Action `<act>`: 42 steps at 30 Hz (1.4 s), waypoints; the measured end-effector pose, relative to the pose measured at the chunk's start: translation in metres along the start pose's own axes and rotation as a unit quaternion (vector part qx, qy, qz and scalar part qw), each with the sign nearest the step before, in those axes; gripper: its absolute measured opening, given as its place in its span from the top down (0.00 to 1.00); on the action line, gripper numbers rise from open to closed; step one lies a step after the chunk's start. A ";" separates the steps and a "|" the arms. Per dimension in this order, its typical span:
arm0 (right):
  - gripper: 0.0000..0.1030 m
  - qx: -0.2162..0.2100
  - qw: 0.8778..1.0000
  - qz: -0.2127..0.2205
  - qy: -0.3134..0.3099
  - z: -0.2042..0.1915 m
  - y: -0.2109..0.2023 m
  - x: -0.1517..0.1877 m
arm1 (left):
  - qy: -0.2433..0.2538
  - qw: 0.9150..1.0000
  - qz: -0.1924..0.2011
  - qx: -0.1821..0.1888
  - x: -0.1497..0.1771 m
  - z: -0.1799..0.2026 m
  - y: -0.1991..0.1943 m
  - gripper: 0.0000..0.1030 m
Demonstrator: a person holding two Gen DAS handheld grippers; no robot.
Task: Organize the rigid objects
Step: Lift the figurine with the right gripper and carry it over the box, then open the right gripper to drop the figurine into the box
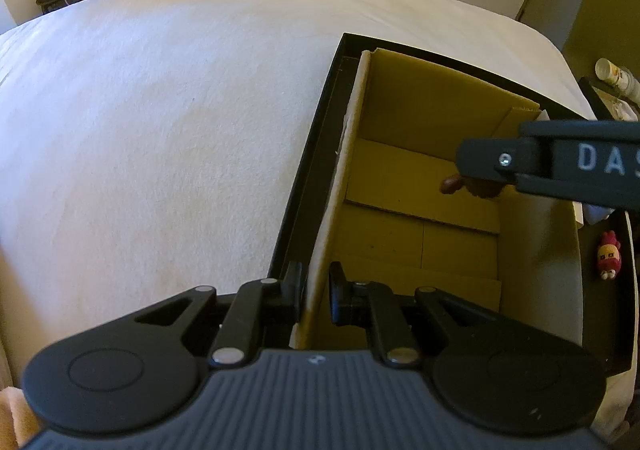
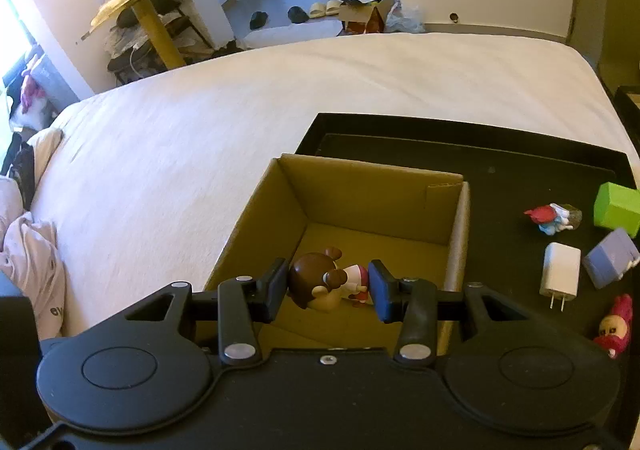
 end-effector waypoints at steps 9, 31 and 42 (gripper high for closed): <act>0.58 -0.008 1.000 -0.007 -0.010 -0.012 0.009 -0.008 | 0.002 1.000 0.003 -0.001 0.001 0.000 0.000 0.88; 0.52 -0.024 1.000 0.015 0.011 0.006 -0.019 -0.007 | 0.004 1.000 0.005 -0.005 0.001 0.000 -0.002 0.88; 0.40 0.015 0.999 0.023 0.022 0.044 -0.046 0.008 | 0.008 1.000 0.006 -0.011 0.001 0.001 -0.003 0.88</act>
Point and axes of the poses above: each gripper's, at about its wrist camera, not at the fingertips, and y roughly the way its jaws point, z to its right, x to its underside, the point moved 6 cm from there along y, roughly the way its jaws point, and after that the axes turned 6 degrees about -z, right-handed, at the moved point
